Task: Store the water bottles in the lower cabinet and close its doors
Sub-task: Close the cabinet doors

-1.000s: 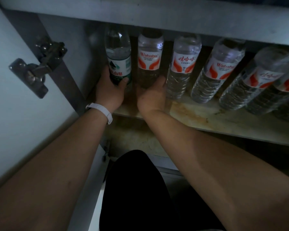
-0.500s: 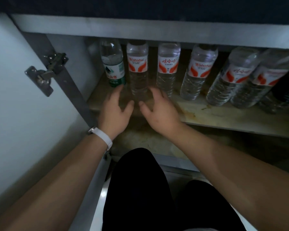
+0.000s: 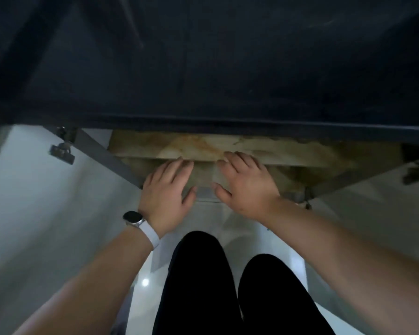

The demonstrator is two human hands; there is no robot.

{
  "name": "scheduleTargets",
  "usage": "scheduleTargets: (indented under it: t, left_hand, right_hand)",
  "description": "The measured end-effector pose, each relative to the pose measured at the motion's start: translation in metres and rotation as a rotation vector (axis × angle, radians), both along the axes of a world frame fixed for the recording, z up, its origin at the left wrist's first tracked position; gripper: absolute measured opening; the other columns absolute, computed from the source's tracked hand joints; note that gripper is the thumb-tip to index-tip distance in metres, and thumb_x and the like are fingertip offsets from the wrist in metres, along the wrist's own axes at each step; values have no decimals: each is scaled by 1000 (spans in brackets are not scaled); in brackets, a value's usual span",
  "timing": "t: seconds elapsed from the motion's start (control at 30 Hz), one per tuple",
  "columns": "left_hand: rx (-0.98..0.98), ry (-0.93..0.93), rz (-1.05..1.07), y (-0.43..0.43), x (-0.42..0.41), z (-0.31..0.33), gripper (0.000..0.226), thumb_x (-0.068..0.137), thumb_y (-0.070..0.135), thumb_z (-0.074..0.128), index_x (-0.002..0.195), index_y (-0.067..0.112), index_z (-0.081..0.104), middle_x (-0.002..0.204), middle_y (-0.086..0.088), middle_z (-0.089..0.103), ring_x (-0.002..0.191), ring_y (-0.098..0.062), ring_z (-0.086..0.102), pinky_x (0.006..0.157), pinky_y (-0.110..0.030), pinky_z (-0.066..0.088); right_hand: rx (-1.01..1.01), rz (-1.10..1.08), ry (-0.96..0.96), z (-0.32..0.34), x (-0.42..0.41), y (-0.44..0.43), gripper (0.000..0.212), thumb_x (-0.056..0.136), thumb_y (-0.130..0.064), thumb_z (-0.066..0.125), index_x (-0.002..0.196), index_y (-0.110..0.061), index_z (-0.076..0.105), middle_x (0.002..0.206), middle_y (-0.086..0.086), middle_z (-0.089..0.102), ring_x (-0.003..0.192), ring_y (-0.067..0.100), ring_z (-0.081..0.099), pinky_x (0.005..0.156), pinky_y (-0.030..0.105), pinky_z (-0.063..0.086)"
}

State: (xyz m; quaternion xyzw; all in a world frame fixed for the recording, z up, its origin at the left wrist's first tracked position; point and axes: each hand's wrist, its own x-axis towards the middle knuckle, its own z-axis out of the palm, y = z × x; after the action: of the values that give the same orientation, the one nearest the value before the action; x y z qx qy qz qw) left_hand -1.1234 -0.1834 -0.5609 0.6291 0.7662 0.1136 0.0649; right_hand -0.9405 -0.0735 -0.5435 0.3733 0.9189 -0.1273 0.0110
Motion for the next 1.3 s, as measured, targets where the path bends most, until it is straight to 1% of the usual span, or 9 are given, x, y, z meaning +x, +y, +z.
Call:
scheduleTargets:
  t: [0.13, 0.23, 0.33, 0.4, 0.47, 0.6, 0.87, 1.07, 1.3]
  left_hand:
    - [-95, 7, -10, -23, 40, 64, 57, 91, 45, 43, 137, 15, 58, 143, -13, 56, 125, -38, 55, 100, -53, 46]
    - [-156, 12, -16, -45, 71, 109, 58, 92, 45, 40, 138, 16, 57, 142, -13, 56, 125, -38, 55, 101, -55, 45]
    - [-211, 27, -22, -68, 98, 150, 58, 93, 47, 36, 141, 18, 53, 145, -11, 54, 130, -35, 51, 108, -50, 41]
    - [-231, 37, -15, -82, 111, 170, 55, 95, 45, 43, 142, 18, 52, 147, -10, 52, 134, -34, 49, 110, -49, 39]
    - [-273, 40, 20, -98, 119, 186, 54, 95, 42, 52, 144, 19, 50, 150, -10, 49, 138, -33, 45, 113, -49, 36]
    - [-345, 64, 101, -129, 115, 213, 55, 95, 39, 54, 146, 19, 47, 153, -10, 45, 142, -32, 39, 114, -47, 32]
    - [-565, 109, 419, -217, 41, 226, 61, 99, 44, 48, 154, 21, 36, 161, -9, 32, 148, -30, 28, 117, -48, 30]
    - [-518, 67, 588, -256, -8, 222, 64, 96, 41, 54, 154, 20, 35, 165, -12, 19, 151, -33, 15, 117, -51, 26]
    - [-595, -25, 548, -278, -43, 203, 68, 96, 37, 56, 156, 19, 29, 166, -13, 13, 149, -33, 19, 115, -50, 32]
  right_hand:
    - [-96, -38, -96, 68, 47, -19, 68, 88, -58, 26, 132, -14, 55, 140, 8, 49, 128, 32, 44, 107, 47, 36]
    - [-102, -36, -142, 110, 87, -35, 61, 93, -54, 32, 139, -17, 47, 143, 5, 45, 132, 28, 39, 112, 43, 29]
    - [-105, -37, -158, 147, 123, -53, 65, 90, -55, 25, 138, -17, 48, 138, 5, 48, 129, 28, 41, 111, 42, 30]
    - [-120, -28, -167, 167, 142, -65, 71, 86, -58, 19, 137, -18, 49, 137, 4, 49, 127, 28, 42, 110, 41, 31]
    - [-130, -37, -176, 184, 159, -75, 67, 88, -58, 22, 137, -20, 47, 139, 2, 46, 128, 26, 40, 110, 41, 31]
    - [-133, -107, -188, 207, 192, -91, 57, 95, -55, 35, 140, -22, 43, 146, 2, 39, 134, 25, 35, 111, 40, 28]
    - [-131, -128, -217, 226, 198, -125, 55, 96, -54, 36, 140, -22, 42, 152, 3, 34, 137, 24, 32, 109, 40, 28]
    - [-111, -85, -263, 225, 162, -145, 56, 96, -56, 36, 141, -23, 42, 154, 2, 32, 140, 22, 28, 112, 40, 24]
    - [-115, -88, -299, 220, 115, -166, 55, 96, -54, 40, 140, -21, 45, 152, 4, 35, 138, 24, 31, 111, 40, 24]
